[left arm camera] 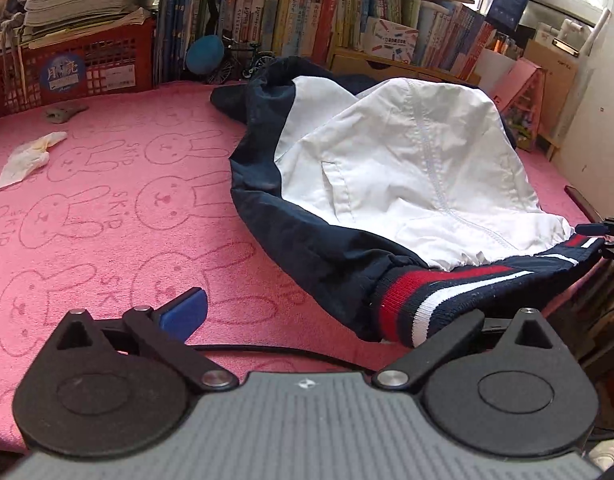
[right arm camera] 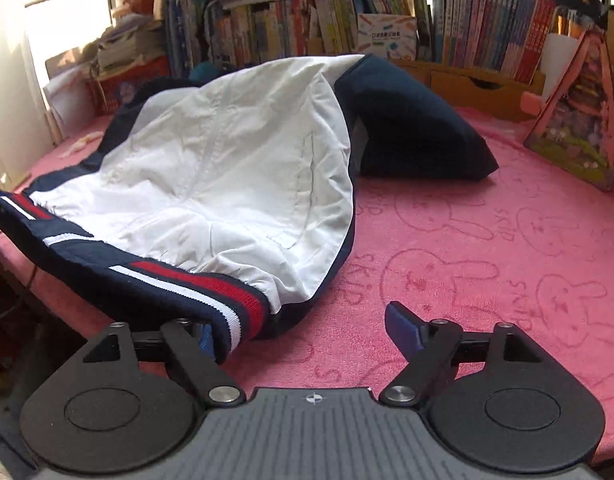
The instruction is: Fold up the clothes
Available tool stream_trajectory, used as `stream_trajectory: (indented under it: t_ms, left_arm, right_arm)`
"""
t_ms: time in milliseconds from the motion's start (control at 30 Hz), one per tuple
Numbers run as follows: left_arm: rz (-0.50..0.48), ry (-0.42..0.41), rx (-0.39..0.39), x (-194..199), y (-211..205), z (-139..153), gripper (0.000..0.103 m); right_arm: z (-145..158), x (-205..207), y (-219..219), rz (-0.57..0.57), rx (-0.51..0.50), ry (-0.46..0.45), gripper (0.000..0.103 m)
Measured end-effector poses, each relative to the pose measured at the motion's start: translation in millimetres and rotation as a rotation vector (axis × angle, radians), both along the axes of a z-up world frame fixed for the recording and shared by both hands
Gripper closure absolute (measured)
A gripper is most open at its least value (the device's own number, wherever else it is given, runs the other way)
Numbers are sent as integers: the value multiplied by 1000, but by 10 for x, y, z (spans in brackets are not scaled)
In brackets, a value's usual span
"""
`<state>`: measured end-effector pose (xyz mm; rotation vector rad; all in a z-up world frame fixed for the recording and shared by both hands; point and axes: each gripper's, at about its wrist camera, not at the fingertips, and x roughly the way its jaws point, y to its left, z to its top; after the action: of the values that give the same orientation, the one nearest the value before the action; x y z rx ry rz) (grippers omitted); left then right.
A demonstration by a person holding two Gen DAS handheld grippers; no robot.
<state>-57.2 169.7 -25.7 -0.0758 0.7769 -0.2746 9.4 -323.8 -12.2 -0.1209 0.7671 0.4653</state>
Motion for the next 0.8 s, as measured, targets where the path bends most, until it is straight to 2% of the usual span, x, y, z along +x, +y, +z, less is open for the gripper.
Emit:
stream_trajectory:
  t_ms: [167, 333, 500, 667, 733, 800]
  left_arm:
    - [-14, -13, 112, 49, -192, -38, 0]
    - [-33, 59, 116, 124, -284, -207, 0]
    - [-102, 94, 107, 81, -395, -218, 0]
    - [-191, 66, 92, -20, -425, 16, 0]
    - [-211, 43, 23, -25, -431, 148, 0]
    - [-229, -17, -60, 0, -478, 320, 0]
  right_arm:
    - [0, -139, -8, 23, -37, -52, 16]
    - [-178, -174, 133, 41, -114, -80, 16]
    - [-190, -188, 70, 99, 9, -28, 16]
    - [-193, -220, -47, 150, 116, 38, 14]
    - [-197, -237, -146, 175, 173, 101, 11]
    - [-202, -238, -219, 186, 262, 157, 11]
